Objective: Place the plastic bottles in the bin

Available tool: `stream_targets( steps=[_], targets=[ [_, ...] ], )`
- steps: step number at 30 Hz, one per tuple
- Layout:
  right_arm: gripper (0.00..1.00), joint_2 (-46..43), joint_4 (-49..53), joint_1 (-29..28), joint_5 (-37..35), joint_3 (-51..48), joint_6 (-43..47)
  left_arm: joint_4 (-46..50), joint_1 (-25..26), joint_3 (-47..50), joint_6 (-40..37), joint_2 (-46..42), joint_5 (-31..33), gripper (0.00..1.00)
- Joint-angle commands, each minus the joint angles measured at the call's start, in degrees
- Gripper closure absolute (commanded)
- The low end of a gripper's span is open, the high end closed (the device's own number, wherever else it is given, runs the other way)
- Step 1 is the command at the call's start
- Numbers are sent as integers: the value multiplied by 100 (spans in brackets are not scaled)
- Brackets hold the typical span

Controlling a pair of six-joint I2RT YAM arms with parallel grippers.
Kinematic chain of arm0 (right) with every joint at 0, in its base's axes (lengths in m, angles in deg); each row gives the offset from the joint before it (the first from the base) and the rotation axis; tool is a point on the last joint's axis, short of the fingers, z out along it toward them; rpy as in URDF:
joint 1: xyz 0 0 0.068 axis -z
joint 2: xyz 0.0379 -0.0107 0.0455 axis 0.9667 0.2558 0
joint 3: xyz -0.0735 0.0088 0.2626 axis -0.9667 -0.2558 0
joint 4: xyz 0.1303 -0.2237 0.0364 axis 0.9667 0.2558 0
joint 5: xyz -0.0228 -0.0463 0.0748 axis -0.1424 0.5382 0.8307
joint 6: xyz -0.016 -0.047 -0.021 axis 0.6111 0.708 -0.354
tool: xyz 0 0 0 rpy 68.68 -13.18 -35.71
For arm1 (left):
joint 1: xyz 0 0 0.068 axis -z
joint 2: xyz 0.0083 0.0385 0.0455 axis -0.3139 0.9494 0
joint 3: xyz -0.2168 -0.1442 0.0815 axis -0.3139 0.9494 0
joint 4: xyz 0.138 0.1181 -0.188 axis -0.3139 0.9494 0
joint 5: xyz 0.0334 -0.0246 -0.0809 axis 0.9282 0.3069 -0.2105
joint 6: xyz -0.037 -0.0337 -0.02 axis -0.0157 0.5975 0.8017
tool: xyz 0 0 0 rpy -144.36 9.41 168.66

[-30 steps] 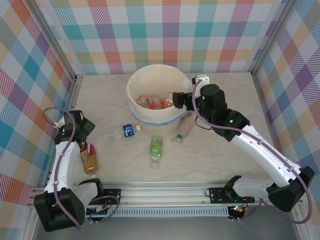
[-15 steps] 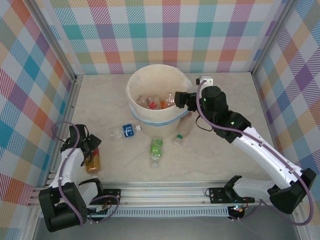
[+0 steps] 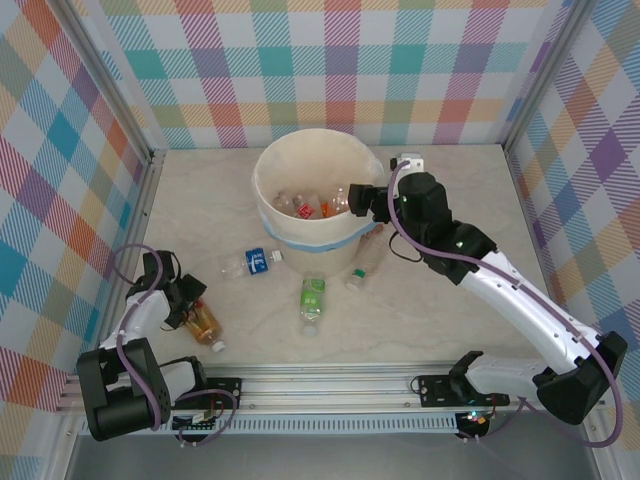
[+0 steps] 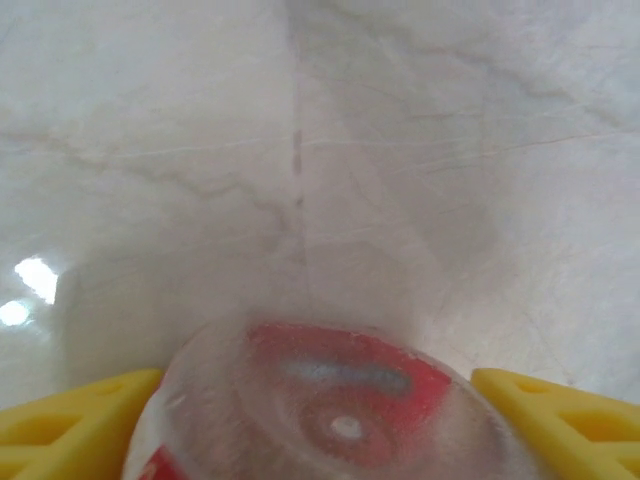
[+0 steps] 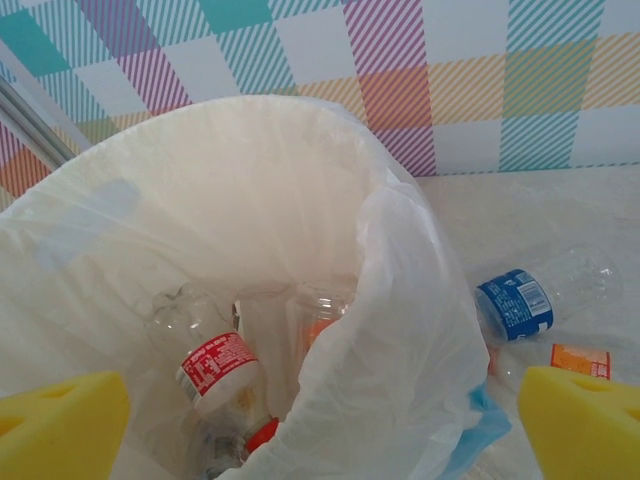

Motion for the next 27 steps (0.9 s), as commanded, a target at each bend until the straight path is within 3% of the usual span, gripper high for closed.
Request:
stream_targets(
  steps=[1,7,13,19,27],
  targets=[
    [0,-152,-154,17,-199,-152,-38,-705,-28,-3,67,-57,-483,28],
    [0,-332,-152,15,-326,-401,-54,-742,-37,-386,64,53,-563,33],
    [0,-546,-526,15,-203,-781,118,-54,-19,-1153,-42,20,-257,37],
    [0,-670,-827,11,-117,-1045,335,307,47,-1795,21,-195,-465,39],
    [0,-859,-1267,17,-85,-1419,501,477,791,-3061,53,-463,-668,42]
  ],
)
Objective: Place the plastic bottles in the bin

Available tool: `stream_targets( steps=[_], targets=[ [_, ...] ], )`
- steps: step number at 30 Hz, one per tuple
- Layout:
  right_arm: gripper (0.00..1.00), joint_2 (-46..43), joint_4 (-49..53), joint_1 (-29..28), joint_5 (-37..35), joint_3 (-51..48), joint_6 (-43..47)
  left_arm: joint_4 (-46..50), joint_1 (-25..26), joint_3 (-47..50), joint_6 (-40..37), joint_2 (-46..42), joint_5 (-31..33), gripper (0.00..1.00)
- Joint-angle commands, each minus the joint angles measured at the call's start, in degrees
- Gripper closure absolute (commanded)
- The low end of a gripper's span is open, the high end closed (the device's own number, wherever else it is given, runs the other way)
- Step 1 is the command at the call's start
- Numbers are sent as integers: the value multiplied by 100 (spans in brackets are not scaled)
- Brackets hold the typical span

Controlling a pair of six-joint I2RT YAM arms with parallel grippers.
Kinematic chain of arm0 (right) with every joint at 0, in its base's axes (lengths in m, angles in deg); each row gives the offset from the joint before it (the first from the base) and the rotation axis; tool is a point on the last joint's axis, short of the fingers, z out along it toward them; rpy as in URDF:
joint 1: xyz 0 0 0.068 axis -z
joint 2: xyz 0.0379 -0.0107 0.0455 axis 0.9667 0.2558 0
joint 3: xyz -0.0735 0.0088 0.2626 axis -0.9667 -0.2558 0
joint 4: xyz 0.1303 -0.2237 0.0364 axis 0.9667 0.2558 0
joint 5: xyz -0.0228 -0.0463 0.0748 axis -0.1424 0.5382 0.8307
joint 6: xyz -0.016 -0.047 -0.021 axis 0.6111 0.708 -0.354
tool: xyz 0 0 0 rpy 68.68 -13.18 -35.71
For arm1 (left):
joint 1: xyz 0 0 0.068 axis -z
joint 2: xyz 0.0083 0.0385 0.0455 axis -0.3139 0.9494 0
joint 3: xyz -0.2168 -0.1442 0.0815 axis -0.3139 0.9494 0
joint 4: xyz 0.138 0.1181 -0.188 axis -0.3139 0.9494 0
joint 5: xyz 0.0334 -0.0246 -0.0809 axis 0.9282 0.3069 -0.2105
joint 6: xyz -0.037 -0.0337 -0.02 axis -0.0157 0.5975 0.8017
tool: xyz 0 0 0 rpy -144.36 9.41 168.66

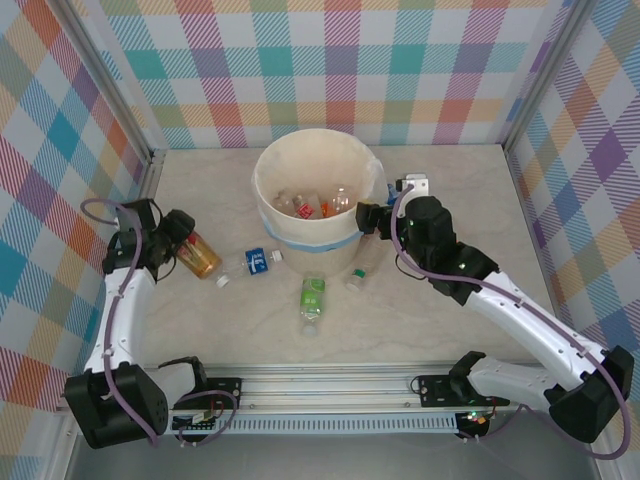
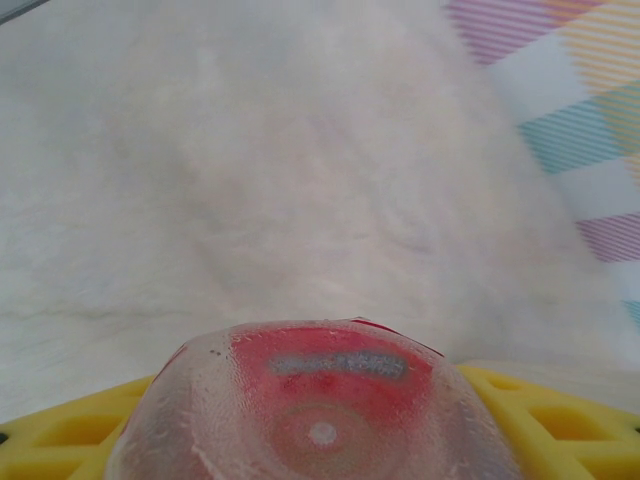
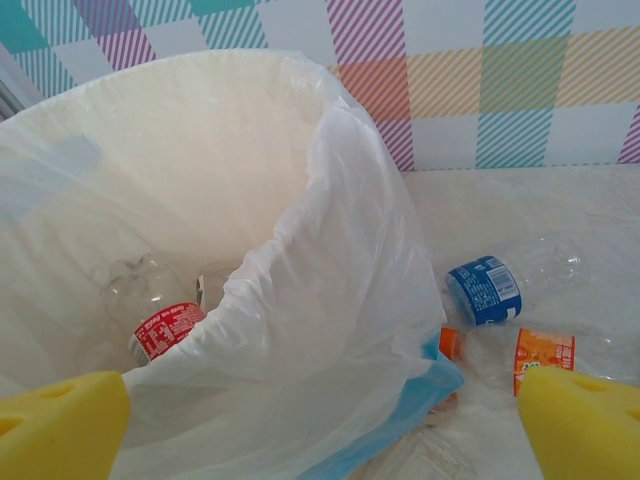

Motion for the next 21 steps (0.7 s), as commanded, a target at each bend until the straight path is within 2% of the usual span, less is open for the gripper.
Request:
stream_targets(
  steps=[1,6,11,17,21],
  targets=[
    [0,-184,-483,18,36,-146,174,138,374,-533,-12,-189,-103,43],
    [0,-322,-535,28,-16,-203,247,198,659,-1327,-124,-244,76,43],
    [0,-605,-907,24,83,-493,273,-440,840,-1978,-111,-98,-749,43],
    [0,-855,-967,25,133,-665,177,-1077,1533,-2649,-89,318,-842,43],
    [0,-944,-840,24,172,-670,123,-1496,2062,-3041,-118,705,-685,42]
  ],
)
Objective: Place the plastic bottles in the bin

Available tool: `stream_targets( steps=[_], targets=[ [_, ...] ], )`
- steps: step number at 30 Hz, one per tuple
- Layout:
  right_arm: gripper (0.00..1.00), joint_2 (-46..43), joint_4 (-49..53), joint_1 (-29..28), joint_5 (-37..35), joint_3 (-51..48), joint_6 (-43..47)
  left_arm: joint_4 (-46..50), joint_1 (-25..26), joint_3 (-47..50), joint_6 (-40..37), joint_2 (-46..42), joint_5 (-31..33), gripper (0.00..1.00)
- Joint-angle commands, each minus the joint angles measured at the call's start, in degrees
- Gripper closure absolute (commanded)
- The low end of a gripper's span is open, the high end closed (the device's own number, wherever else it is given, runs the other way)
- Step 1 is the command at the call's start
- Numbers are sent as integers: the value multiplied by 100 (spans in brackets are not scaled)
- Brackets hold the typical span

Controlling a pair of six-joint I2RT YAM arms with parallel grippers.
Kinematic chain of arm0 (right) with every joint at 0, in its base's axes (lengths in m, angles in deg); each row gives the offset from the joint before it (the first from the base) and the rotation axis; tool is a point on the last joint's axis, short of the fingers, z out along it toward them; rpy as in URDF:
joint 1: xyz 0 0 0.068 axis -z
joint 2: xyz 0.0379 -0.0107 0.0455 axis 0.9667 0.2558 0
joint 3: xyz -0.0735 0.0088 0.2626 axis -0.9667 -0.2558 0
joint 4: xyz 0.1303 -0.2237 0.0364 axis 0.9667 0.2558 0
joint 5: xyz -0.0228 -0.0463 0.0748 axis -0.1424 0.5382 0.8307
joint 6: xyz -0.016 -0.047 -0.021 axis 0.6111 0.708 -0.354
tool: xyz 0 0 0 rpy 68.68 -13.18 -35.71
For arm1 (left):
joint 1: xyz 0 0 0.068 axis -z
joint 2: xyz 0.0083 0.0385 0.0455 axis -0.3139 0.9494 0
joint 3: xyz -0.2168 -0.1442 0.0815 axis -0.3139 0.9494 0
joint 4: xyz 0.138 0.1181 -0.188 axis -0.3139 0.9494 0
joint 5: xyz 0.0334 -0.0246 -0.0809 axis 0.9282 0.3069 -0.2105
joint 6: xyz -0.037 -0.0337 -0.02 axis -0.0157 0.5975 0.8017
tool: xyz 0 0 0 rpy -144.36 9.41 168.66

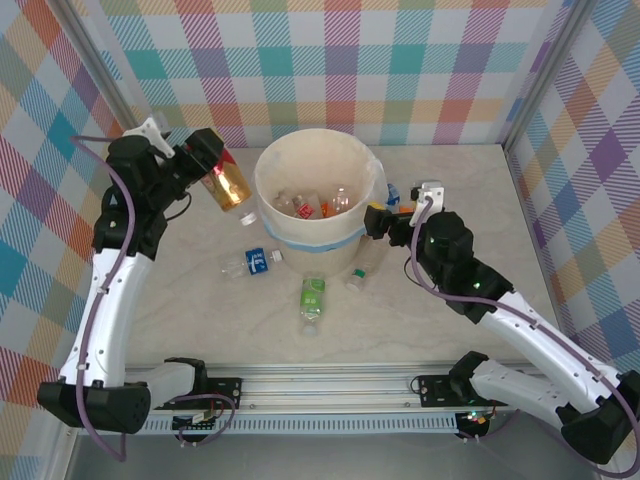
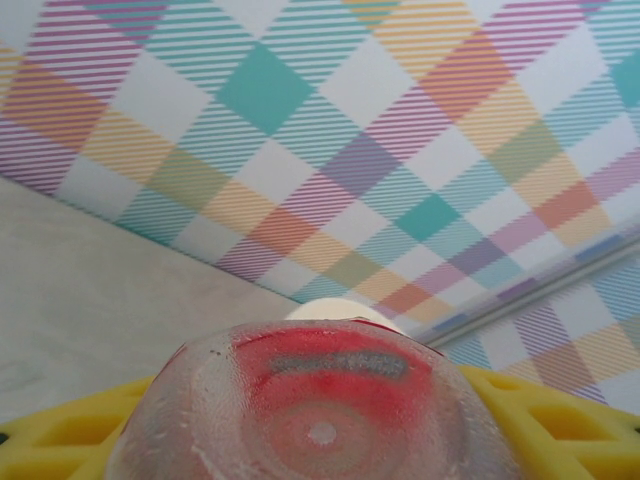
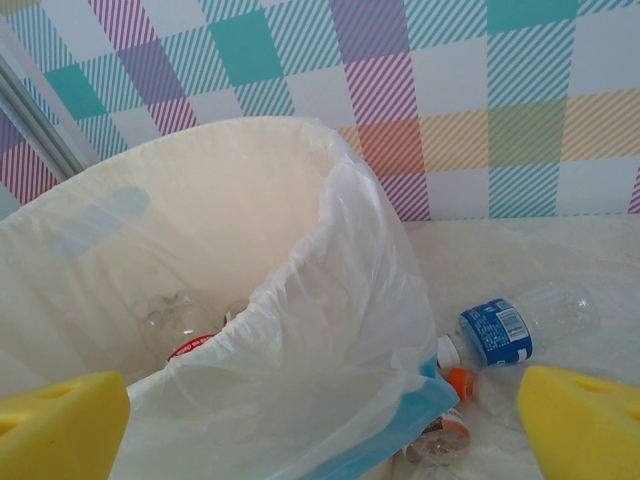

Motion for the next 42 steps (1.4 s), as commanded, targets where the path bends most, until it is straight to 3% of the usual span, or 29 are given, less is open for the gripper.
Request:
stream_targets(
  steps=[1,8,23,28,34,42],
  targets=[
    [0,-144,-135,20,81,-40,-37,-578,415,-425,-121,343,-44,42],
    [0,-277,-106,20,80,-71,-97,-15,1066,-1294,-576,1483,454,42],
    [0,-493,93,20,-7,-190,-315,608,1732,-2532,-1324,3127,1092,42],
    [0,-494,218,19,-45,-180,-340,1083,2044,-3050,-1816,3675,1819,28],
    [0,-435,767,349,-7,-156,-685,1519,2112,-3526,-1895,4005,1524,12],
    [0,-205,1107,1854,1597,-268,-1431,1447,2112,-3166,-1906,3370,1212,0]
  ],
)
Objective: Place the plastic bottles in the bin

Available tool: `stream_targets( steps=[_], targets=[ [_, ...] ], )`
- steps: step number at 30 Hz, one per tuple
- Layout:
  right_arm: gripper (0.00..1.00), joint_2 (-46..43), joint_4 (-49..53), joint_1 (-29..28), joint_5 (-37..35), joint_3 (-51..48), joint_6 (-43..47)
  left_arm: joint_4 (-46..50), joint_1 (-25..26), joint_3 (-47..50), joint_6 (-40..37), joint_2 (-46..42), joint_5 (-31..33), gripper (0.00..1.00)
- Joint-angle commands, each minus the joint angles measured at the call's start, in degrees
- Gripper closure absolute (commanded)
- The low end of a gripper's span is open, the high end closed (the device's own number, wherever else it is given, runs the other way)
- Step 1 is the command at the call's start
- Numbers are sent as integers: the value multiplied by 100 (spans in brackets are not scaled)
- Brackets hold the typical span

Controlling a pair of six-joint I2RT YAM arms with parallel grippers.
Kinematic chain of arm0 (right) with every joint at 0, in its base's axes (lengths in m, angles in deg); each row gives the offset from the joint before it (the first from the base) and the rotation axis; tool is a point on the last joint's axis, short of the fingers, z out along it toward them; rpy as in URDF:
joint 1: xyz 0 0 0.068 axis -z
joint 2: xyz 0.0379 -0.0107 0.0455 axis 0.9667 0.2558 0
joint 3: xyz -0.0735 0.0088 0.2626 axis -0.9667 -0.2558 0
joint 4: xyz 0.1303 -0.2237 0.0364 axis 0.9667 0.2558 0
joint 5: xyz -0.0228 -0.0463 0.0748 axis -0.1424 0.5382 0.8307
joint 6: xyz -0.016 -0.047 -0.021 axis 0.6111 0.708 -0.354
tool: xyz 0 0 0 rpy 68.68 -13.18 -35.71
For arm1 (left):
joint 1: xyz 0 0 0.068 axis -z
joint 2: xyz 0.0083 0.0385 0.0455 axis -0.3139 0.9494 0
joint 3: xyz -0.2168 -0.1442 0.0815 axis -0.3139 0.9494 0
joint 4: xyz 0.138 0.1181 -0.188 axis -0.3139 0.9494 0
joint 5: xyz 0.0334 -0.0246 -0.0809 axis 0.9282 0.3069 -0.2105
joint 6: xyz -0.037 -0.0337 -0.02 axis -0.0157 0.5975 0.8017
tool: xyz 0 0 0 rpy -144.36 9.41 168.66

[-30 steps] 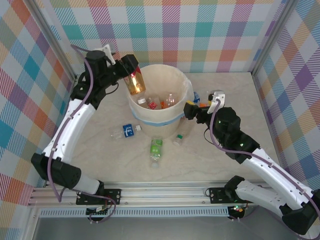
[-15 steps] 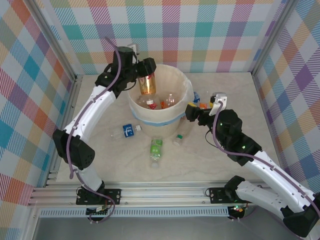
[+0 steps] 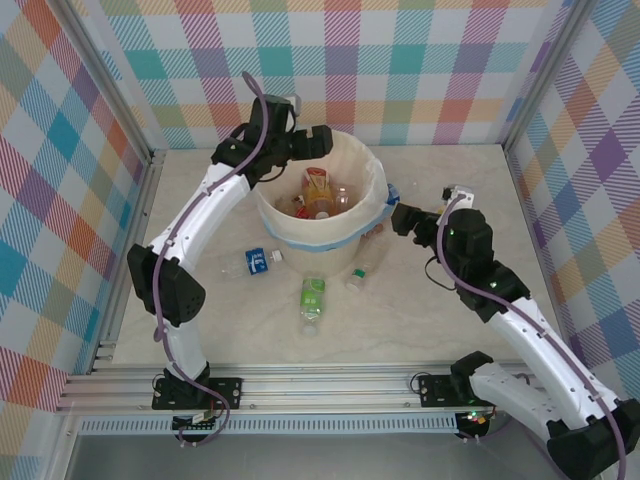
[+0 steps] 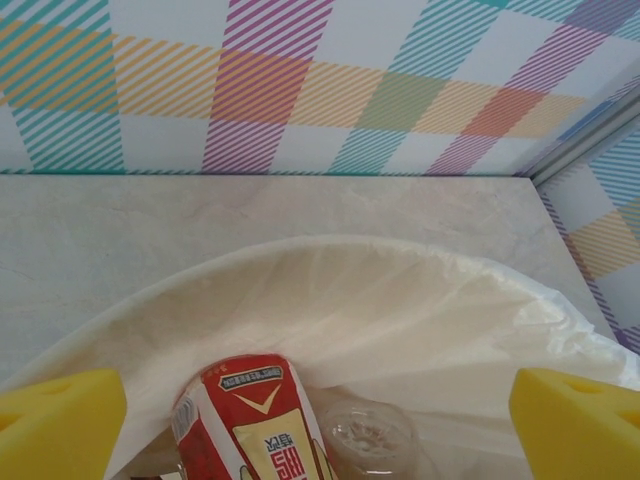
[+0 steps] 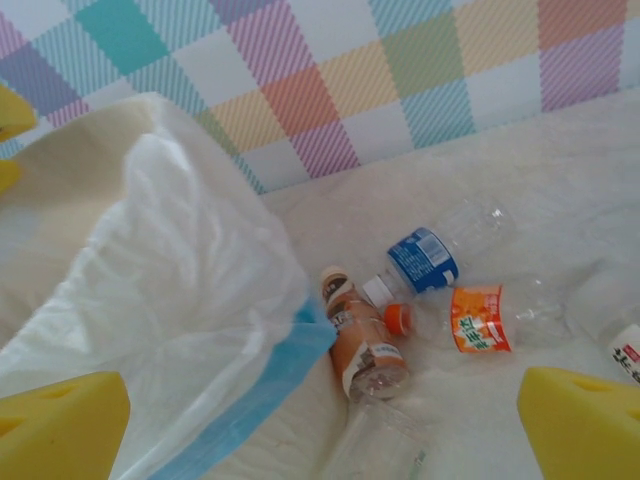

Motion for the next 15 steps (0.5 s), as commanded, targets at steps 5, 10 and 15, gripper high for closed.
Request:
stream_targets(
  steps=[5,10,15],
  targets=[
    [0,417,488,1070,924,-62,-164,-342,40,765,-62,-1263,-314,0],
    [0,812,707,1574,1038,-63,147,-627,43,1459,105,-1938,-267,0],
    [0,1440,814,1958,1240,2,339,-1399,36,2753,530,-2825,-160,0]
  ],
)
